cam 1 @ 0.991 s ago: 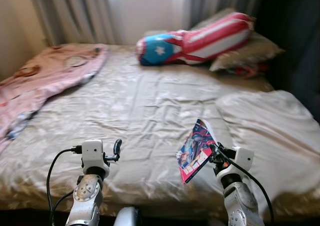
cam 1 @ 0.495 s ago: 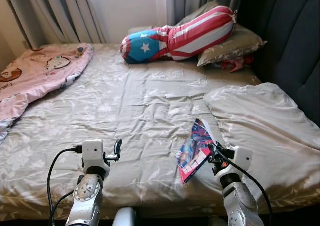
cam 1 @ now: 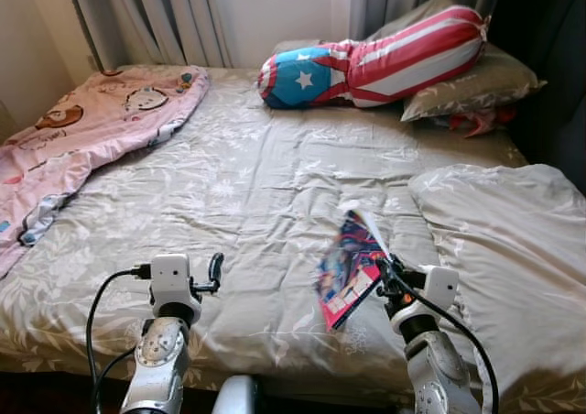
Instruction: Clean up the room
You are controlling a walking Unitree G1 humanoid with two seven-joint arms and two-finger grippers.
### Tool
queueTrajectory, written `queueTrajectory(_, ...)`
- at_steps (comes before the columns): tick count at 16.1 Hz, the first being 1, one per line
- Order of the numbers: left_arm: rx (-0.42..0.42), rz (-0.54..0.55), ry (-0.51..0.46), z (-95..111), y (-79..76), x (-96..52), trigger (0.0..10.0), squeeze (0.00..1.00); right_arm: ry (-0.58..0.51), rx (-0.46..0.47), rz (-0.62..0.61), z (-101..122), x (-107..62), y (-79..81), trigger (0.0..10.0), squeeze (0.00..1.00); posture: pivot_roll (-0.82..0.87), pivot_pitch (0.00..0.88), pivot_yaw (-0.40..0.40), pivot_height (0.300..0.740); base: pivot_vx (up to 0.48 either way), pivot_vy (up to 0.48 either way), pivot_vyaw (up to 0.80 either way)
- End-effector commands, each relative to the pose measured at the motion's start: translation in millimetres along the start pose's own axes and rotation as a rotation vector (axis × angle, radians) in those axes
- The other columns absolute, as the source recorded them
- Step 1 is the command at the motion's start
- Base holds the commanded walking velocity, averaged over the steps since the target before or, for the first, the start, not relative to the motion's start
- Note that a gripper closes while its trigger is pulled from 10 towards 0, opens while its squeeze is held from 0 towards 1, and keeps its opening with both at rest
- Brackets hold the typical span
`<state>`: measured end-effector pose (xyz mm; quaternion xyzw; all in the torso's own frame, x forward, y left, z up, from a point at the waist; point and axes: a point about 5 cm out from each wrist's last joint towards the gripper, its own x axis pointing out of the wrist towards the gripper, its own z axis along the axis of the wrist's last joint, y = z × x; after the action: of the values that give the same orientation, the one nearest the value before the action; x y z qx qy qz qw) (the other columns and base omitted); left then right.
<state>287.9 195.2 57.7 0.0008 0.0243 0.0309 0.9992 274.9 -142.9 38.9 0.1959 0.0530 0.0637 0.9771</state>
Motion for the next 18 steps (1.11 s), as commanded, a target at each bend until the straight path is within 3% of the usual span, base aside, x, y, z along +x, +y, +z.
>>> queueTrajectory(1, 0.007, 0.001, -0.008, 2.9, 1.5, 0.7, 10.0, 0.00, -0.050, 0.036, 0.016, 5.5, 3.7, 10.0, 10.0, 0.00, -0.06, 0.000, 0.020, 0.629, 0.000, 0.000, 0.00)
queueTrajectory(6, 0.010, 0.004, -0.007, 2.7, 2.1, 0.5, 10.0, 0.00, -0.050, 0.017, 0.036, 5.5, 3.9, 12.1, 10.0, 0.00, -0.06, 0.000, 0.020, 0.629, 0.000, 0.000, 0.00)
queueTrajectory(8, 0.010, 0.004, -0.008, 2.9, 2.2, 0.7, 10.0, 0.00, -0.060, 0.011, 0.031, 6.3, 3.9, 11.9, 10.0, 0.00, -0.06, 0.000, 0.019, 0.629, 0.253, 0.000, 0.71)
queueTrajectory(18, 0.017, -0.003, -0.009, 2.8, 1.5, 0.1, 10.0, 0.00, -0.047, 0.025, 0.019, 3.9, 4.0, 10.2, 10.0, 0.00, -0.06, 0.000, 0.021, 0.629, 0.267, 0.000, 0.00)
